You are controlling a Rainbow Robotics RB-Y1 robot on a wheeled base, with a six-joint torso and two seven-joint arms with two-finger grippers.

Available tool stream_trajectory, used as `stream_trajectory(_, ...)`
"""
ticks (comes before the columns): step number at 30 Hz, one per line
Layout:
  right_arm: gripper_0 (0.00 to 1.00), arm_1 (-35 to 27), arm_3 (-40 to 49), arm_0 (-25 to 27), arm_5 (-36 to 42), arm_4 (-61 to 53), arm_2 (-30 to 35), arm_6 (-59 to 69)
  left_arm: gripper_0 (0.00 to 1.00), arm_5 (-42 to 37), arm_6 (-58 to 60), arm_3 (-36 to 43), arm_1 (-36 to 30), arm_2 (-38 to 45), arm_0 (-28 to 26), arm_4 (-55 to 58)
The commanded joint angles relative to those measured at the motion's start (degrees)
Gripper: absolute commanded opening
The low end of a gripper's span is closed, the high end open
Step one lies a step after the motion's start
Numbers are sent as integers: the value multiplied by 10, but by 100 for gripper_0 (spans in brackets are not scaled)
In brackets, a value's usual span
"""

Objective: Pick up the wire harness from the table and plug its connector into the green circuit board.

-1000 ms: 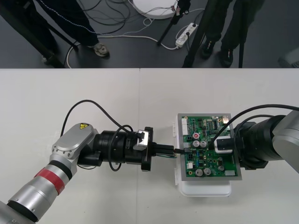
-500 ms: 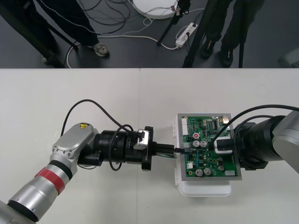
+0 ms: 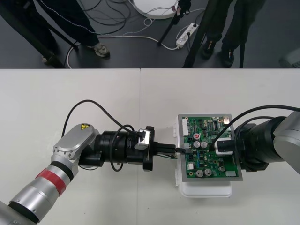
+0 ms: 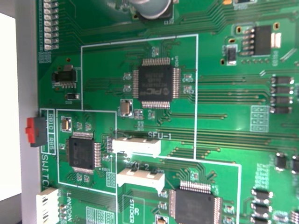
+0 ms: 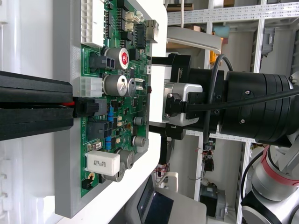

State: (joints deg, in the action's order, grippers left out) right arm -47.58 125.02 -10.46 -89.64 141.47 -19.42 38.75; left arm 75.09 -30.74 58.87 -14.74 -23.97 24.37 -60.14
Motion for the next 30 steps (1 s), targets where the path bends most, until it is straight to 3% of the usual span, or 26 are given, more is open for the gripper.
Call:
stream_trajectory(1, 100, 6, 6, 5, -4, -12, -6, 15, 0, -12, -49, 6, 23, -11, 24, 12)
stream_trajectory(30, 100, 6, 6, 5, -4, -20, -6, 20, 0, -40, -52, 6, 30, -33, 23, 7)
